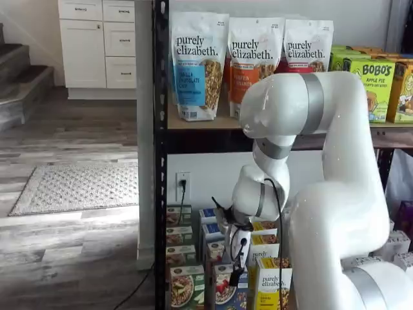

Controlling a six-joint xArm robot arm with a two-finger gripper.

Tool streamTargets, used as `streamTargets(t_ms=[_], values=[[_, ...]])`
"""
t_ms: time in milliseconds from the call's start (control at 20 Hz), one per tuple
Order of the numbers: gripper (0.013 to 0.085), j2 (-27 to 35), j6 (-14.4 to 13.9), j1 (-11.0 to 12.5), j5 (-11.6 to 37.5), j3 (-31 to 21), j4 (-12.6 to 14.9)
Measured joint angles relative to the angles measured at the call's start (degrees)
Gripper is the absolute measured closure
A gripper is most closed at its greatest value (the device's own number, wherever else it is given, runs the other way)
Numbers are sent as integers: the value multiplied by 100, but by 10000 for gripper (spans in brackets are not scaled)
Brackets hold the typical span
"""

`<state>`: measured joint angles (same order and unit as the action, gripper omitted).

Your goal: Pick up the blue and white box that is on the bottom shelf, the second box from the left

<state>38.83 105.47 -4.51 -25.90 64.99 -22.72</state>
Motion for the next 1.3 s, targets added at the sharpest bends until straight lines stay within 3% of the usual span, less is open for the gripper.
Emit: streamTargets(t_ms=[350,600,1300], values=[[130,36,137,-119,271,0,-268],[130,109,322,-193,788,-44,-509],[130,878,-239,65,584,912,355]])
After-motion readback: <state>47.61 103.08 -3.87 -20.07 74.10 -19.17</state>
